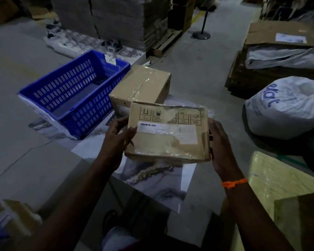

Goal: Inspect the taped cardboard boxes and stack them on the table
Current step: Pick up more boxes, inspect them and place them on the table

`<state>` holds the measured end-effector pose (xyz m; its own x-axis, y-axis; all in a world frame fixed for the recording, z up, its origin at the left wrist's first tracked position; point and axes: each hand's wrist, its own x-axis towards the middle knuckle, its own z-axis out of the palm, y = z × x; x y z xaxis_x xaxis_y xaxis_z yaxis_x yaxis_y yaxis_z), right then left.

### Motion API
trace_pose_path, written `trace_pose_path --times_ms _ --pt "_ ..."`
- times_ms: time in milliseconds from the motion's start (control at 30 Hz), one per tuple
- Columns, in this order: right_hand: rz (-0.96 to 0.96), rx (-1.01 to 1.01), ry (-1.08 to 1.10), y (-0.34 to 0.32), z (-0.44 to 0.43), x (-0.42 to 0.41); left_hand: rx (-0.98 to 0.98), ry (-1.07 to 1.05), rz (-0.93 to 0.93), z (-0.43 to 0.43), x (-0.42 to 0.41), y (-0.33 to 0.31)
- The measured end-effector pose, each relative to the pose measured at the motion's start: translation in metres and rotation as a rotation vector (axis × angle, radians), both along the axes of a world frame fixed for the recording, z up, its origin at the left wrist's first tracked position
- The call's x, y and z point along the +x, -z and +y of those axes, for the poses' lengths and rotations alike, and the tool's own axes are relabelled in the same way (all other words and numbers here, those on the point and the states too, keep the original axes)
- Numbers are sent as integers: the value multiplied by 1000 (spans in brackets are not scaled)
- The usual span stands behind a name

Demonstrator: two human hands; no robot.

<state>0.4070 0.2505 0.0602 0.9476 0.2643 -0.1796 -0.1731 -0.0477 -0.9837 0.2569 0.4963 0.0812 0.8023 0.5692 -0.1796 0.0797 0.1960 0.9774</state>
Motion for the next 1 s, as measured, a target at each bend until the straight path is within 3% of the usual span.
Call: trace_pose_path --times_ms 100,267,500,667,833,900,1000 --pt "-55 44 48 3 -13 -17 -85 -68 -17 -6 -8 10" --pt "-113 124 152 6 -17 -33 -64 -51 -59 -13 -14 23" --pt "-122 73 156 6 -21 -51 -44 -53 -2 -14 -25 38" --pt "-177 117 34 -4 -12 -56 -66 -64 20 9 -32 37" --pt "-427 34 -187 -9 12 -46 -250 -83 40 43 -39 41" --pt "-497 3 -251 -8 31 -49 -14 -248 149 53 -40 44" --pt "-451 -128 -245 6 59 -57 608 -432 261 66 -46 48"
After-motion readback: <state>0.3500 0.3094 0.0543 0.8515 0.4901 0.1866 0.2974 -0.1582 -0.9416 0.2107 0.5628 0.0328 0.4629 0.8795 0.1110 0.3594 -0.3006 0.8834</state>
